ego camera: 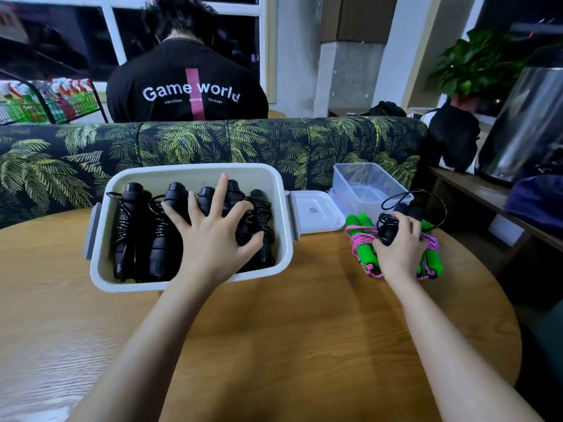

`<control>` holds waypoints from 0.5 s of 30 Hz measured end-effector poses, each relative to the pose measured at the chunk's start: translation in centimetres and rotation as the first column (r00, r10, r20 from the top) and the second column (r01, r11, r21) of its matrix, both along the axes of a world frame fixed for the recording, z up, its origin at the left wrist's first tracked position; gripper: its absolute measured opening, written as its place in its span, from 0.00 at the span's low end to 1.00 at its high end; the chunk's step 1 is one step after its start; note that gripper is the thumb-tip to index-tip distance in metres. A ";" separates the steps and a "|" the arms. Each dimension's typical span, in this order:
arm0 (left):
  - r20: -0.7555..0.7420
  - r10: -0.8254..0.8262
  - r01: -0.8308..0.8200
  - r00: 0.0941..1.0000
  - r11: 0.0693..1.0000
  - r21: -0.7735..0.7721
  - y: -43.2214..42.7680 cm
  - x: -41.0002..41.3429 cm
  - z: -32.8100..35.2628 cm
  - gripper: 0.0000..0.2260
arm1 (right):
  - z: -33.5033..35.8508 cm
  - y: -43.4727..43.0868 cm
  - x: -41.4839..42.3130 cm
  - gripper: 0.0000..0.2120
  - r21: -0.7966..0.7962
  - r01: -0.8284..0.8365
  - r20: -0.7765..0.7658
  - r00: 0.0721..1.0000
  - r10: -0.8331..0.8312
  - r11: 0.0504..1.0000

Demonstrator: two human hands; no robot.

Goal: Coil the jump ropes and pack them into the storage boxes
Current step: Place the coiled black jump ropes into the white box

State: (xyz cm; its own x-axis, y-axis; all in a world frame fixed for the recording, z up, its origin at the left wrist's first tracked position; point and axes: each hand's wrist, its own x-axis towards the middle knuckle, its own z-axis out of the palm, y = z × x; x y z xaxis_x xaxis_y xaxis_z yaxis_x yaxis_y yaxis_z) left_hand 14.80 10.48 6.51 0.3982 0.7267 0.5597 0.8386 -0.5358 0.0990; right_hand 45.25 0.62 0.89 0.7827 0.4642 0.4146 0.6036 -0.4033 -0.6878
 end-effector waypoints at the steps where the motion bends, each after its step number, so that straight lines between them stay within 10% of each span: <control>1: -0.006 -0.006 0.006 1.000 1.000 -0.028 0.4 0.0 0.3 0.25 | 0.0 -0.1 0.0 0.28 0.057 -0.026 0.037 0.999 0.024 0.998; 15: -0.080 -0.174 0.127 0.982 0.905 -0.407 5.1 1.1 3.2 0.15 | 2.8 -3.7 -4.7 0.31 0.536 -0.429 -0.140 0.804 0.577 0.727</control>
State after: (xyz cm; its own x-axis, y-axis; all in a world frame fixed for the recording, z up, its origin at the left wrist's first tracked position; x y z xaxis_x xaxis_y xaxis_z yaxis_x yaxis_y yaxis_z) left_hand 15.87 15.57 9.67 0.5632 0.8060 0.1818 0.7692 -0.5918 0.2408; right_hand 40.56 -3.12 3.70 0.6012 0.6354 0.4847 0.3755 0.3108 -0.8732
